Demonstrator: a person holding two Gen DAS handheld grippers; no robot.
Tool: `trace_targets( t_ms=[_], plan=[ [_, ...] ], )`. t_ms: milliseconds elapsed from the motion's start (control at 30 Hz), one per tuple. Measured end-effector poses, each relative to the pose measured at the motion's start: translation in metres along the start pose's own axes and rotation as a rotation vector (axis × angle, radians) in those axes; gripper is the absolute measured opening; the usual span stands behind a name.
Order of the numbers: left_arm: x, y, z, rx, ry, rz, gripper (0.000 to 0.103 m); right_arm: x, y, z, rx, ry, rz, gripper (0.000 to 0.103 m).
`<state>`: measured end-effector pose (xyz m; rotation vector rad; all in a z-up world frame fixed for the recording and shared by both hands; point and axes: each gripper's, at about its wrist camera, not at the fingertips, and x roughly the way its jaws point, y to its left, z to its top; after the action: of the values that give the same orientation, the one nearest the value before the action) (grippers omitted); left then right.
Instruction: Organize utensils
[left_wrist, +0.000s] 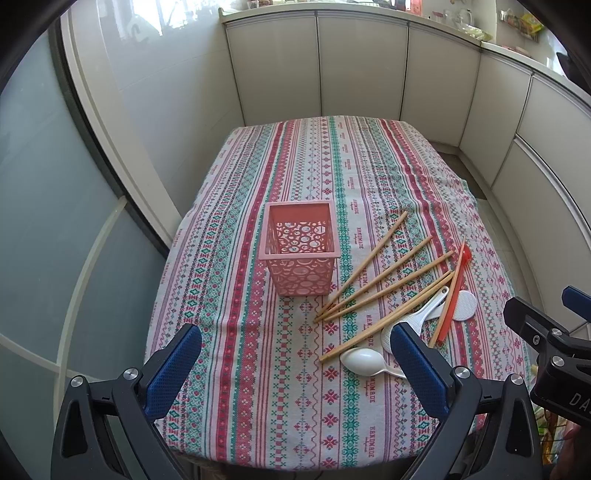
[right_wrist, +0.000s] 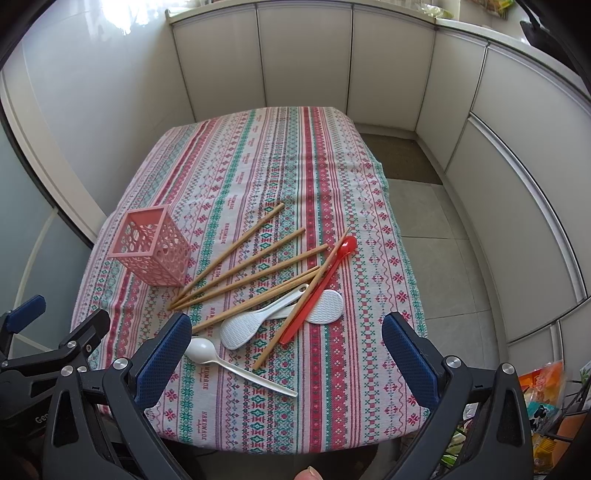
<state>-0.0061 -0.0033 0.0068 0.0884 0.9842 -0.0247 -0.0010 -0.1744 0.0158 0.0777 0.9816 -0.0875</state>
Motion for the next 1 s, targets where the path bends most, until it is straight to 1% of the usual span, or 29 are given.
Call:
trace_targets(
  t_ms=[1000],
  plan=[
    [-0.0015,-0.0001,0.0038,-0.004,-0.003,-0.003,0.103,-0.0022,0.0019,0.0018,0.004,-0.004,0.003,0.103]
  ],
)
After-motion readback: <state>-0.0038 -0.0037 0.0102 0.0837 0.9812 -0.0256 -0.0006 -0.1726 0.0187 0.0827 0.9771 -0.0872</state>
